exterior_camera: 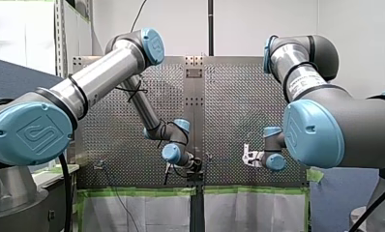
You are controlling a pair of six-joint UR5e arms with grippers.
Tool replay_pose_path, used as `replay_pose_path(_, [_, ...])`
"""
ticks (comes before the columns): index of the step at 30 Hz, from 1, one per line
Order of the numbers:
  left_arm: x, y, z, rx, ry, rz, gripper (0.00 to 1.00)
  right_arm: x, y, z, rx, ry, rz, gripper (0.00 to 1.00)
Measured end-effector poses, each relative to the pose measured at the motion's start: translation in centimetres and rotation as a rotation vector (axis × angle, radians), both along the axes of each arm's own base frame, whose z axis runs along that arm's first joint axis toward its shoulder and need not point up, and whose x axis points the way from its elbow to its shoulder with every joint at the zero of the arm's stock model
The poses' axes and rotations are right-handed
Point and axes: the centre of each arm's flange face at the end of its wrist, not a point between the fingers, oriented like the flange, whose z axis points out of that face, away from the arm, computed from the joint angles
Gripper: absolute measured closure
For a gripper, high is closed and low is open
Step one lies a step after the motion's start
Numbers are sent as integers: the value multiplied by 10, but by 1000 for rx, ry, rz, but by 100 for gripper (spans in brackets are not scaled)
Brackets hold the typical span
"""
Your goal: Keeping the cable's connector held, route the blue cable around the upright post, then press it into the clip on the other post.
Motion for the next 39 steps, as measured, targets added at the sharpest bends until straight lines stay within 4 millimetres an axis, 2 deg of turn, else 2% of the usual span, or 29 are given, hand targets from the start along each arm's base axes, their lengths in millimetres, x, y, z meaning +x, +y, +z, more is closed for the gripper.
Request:
replay_pose_path(14, [2, -18, 18, -84, -60, -52, 0, 0, 0, -1, 3, -1, 2, 100])
replay_pose_path(39, [-1, -18, 22, -66, -74, -43, 0, -2, 0, -1, 9, -5, 3, 100])
